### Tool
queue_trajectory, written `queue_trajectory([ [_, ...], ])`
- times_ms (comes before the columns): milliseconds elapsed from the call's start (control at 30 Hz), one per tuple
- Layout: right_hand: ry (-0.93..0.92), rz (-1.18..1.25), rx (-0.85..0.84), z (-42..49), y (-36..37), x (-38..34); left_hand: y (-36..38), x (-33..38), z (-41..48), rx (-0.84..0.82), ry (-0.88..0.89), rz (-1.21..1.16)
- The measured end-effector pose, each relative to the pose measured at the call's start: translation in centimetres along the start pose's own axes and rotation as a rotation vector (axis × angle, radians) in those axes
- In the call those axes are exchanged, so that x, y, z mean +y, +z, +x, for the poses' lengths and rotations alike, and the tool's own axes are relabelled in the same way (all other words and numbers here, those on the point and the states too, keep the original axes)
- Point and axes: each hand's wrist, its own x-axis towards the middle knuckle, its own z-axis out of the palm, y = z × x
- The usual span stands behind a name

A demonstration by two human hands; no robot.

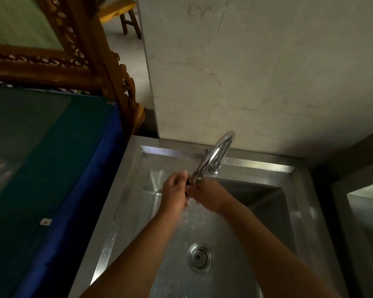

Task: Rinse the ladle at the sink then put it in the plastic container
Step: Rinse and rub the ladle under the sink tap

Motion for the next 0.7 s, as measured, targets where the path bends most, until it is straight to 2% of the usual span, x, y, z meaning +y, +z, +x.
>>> queue_trajectory([
  [67, -0.128, -0.219, 0.049, 0.7, 1.0, -0.4, -0.1, 0.3, 0.2, 0.089, 0.064, 0.079],
  [167, -0.1, -0.279, 0.103, 0.7, 1.5, -0.6, -1.0, 0.5, 0.8, 0.11, 0.088, 0.152],
  [267, -0.204, -0.316, 0.072, -0.3, 1.5, 0.2, -1.6, 0.9, 1.4, 0.081, 0.089, 0.144],
  [467, 0.012, -0.244, -0.026, -4.0, -0.6, 4.8, -2.4, 1.8, 2.3, 0.039, 0.125, 0.145],
  [700, 0.113, -0.163, -0.063, -6.3, -2.3, 6.9, -1.5, 0.3, 1.8, 0.065, 0.071, 0.106],
])
